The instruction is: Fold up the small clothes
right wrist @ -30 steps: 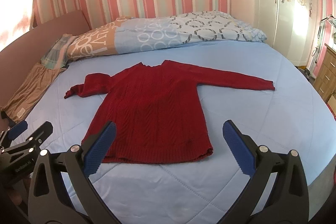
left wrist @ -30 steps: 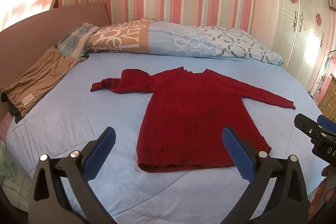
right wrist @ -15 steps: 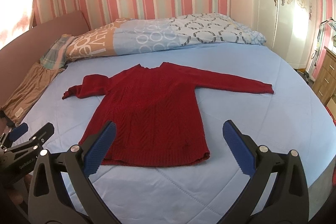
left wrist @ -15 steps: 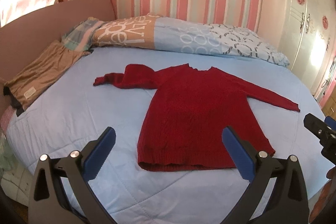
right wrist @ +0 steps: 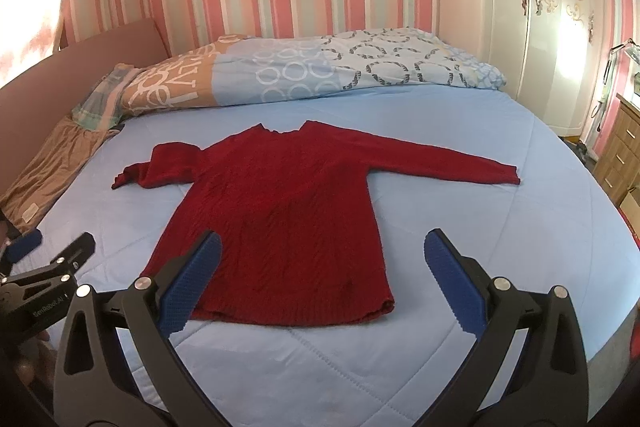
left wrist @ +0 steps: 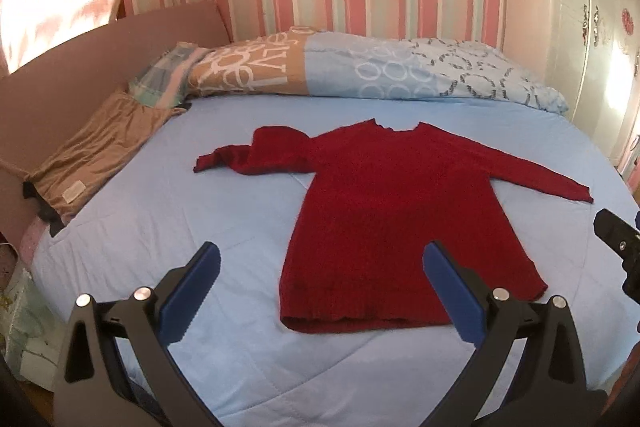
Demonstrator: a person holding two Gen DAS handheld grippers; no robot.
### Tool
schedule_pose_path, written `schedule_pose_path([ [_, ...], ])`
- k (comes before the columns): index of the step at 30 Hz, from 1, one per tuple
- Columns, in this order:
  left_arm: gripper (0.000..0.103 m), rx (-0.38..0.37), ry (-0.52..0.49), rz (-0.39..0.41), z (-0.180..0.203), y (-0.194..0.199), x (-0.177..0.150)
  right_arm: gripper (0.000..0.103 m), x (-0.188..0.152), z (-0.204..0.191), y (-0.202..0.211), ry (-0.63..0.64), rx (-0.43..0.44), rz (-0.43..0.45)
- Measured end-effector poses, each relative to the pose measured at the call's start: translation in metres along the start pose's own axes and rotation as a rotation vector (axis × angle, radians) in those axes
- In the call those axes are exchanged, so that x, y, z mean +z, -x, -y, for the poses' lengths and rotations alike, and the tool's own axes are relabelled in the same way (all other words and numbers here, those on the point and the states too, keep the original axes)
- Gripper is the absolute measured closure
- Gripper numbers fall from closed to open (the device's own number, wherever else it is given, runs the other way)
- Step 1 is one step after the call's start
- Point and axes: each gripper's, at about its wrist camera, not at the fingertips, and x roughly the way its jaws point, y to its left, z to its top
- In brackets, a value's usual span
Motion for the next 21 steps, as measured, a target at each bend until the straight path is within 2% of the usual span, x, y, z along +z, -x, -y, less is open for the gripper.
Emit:
schedule_pose_path([
  [4,0.001,-0.011,0.02,-0.016,0.003,-0.008,0.002,0.003,0.004,0.01,-0.013,0.013,-0.023,0.002],
  [8,0.001,-0.037,0.027,0.001,0.005,-0.016,0.004,0.003,0.013,0.034,-0.031,0.007,-0.062,-0.002],
  [13,0.001,-0.008,0.03,0.036,0.013,-0.032,0.015,0.003,0.026,0.065,-0.053,0.032,-0.104,0.009],
  [17,0.001,0.028,0.017,0.048,0.024,-0.053,0.025,0.003,0.038,0.1,-0.075,0.037,-0.113,0.021],
  [21,0.001,0.05,0.009,0.06,0.037,-0.074,0.037,0.003,0.053,0.153,-0.099,0.027,-0.157,0.035],
])
